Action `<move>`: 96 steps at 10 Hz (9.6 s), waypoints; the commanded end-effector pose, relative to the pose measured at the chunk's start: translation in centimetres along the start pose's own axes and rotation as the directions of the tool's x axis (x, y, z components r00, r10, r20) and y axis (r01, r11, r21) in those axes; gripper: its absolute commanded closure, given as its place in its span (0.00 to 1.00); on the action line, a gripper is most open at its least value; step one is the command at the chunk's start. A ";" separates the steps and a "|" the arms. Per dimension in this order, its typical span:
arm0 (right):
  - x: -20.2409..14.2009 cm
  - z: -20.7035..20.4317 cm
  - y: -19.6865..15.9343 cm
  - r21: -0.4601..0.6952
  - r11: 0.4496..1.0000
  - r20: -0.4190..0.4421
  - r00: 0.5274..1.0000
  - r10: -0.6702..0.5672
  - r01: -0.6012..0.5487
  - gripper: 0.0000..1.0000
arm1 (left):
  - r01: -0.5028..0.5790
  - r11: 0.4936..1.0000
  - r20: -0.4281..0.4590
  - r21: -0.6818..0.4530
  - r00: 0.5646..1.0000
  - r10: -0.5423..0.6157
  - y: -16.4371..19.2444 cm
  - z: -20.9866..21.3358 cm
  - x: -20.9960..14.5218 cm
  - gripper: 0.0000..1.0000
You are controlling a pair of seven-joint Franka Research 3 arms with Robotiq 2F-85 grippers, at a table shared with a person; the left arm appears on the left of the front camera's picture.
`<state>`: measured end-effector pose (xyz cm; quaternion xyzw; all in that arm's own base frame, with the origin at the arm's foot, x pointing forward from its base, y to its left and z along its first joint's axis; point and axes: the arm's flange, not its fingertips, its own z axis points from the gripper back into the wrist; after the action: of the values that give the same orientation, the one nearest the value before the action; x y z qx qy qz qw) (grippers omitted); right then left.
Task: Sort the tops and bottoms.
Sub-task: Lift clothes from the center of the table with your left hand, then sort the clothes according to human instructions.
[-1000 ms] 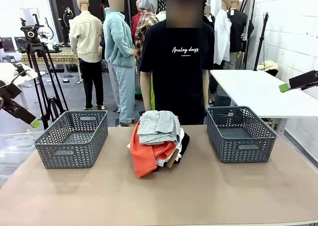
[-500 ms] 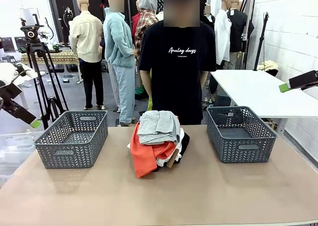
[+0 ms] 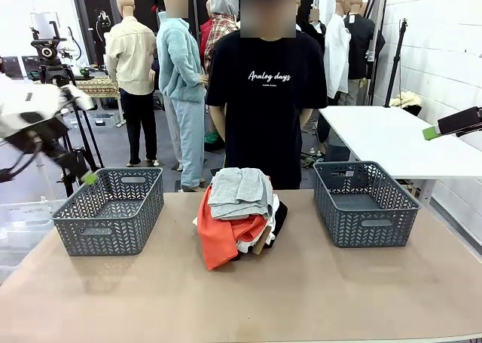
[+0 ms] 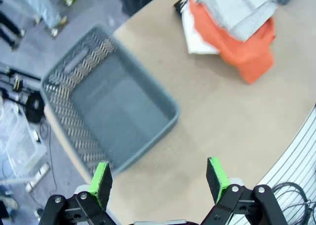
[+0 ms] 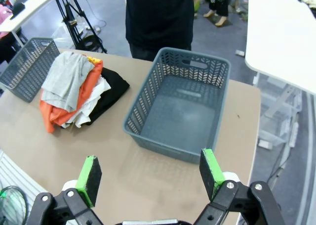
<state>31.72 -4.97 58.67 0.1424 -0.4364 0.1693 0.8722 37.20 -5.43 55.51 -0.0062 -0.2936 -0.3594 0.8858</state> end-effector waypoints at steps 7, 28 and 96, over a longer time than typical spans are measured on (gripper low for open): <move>0.0 0.0 0.0 0.010 1.000 0.003 1.000 0.000 0.000 0.00 | 0.042 0.997 0.080 -0.065 0.996 -0.037 -3.6 -5.3 8.8 0.00; 0.0 0.0 0.0 0.010 1.000 0.003 1.000 0.000 0.000 0.00 | -0.129 0.991 -0.194 -0.031 0.974 0.120 -12.5 -22.4 28.2 0.00; 0.0 0.0 0.0 0.010 1.000 0.003 1.000 0.000 0.000 0.00 | -0.391 0.919 -0.137 0.041 0.909 0.393 -12.4 -2.7 33.1 1.00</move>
<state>31.66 -4.92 58.77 0.1395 -0.4370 0.1694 0.8723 49.44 -36.21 67.76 -0.0314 -0.2216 -0.1743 0.9589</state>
